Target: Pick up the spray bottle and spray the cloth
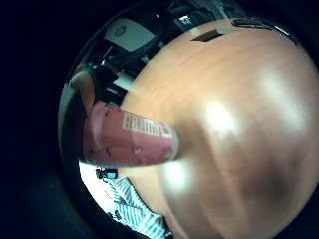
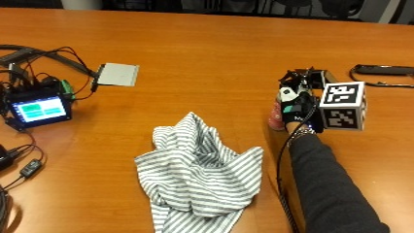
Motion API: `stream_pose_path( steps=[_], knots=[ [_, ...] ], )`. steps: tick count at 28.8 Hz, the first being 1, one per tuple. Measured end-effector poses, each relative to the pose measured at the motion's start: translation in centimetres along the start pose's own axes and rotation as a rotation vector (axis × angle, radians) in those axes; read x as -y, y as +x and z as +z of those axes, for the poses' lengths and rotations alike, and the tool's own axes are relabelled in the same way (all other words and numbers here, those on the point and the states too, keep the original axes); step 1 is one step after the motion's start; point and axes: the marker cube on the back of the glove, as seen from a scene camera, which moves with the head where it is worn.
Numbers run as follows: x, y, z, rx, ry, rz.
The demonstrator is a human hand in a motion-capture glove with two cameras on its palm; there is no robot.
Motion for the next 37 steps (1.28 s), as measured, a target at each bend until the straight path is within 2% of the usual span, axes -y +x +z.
stream_pose_path(
  steps=[4, 11, 16, 21, 24, 29, 37],
  knots=[
    [0.2, 1.0, -0.6, 0.052, 0.065, -0.106],
    [-0.9, 1.2, -3.0, -0.001, 0.275, -0.319],
    [-1.7, 1.1, -3.6, -0.022, 0.296, -0.335],
    [-1.8, 2.7, -2.1, -0.018, 0.236, -0.327],
    [-2.1, 3.6, -0.8, -0.012, 0.131, -0.331],
    [-3.9, 2.2, 0.1, -0.068, -0.147, -0.398],
    [-9.1, -2.1, -1.5, -0.108, -0.770, -0.388]
  ],
)
